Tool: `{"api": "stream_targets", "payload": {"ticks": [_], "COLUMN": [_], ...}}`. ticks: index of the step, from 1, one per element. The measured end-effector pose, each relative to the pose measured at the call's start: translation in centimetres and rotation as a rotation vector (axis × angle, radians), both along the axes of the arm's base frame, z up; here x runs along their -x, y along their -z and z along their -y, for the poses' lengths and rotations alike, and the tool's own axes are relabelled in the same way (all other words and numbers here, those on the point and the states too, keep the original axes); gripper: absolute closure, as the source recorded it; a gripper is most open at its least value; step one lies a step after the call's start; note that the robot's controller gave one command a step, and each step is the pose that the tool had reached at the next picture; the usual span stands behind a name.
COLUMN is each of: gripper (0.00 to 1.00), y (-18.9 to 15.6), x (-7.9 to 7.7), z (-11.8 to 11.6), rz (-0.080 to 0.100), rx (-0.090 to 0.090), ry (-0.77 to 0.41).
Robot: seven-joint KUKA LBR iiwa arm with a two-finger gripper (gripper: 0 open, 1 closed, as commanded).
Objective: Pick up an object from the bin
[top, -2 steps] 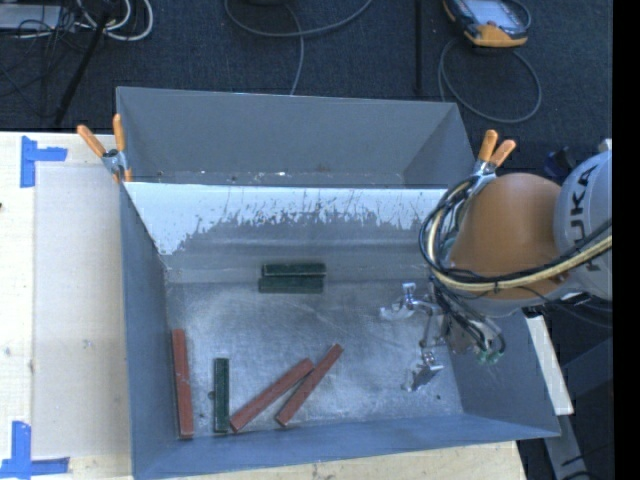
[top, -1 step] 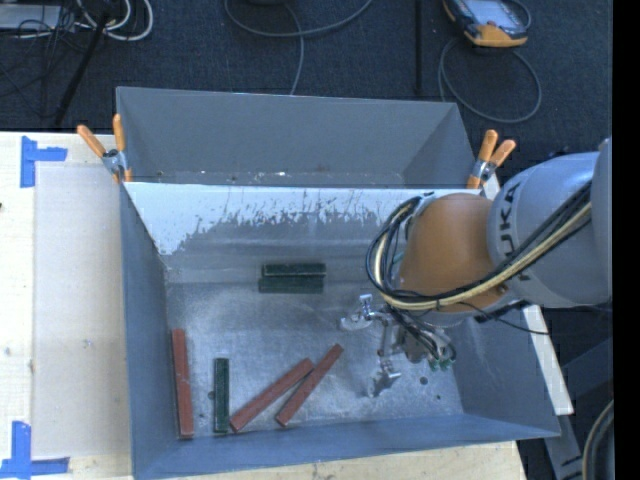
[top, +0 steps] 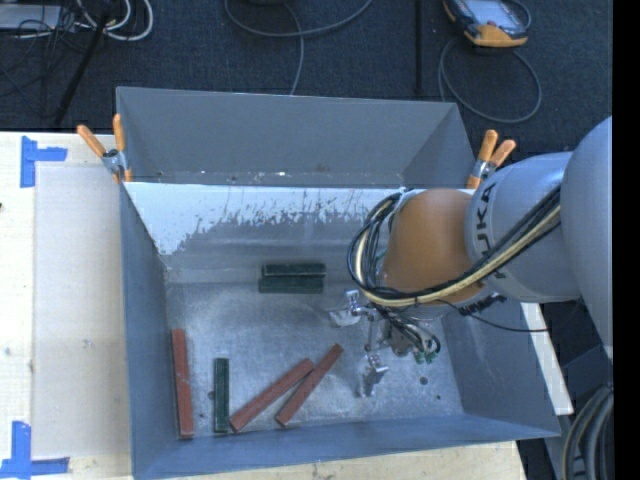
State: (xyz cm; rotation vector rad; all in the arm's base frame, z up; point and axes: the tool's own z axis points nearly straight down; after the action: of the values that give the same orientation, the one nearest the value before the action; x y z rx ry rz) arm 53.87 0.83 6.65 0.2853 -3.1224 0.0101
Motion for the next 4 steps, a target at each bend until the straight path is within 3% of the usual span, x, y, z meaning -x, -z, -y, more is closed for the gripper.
{"api": "stream_targets", "payload": {"ticks": [1, 2, 3, 4], "gripper": [1.00, 1.00, 1.00, 0.00], "y": [-0.9, -0.9, -15.3, -15.3], "x": [1.5, 1.5, 3.2, 3.2], "z": [-5.9, -5.9, -8.9, -8.9], "rz": [0.012, 0.012, 0.006, 0.005], "rx": [-0.008, -0.008, -0.007, -0.007], "ry": [0.024, 0.023, 0.004, 0.003]}}
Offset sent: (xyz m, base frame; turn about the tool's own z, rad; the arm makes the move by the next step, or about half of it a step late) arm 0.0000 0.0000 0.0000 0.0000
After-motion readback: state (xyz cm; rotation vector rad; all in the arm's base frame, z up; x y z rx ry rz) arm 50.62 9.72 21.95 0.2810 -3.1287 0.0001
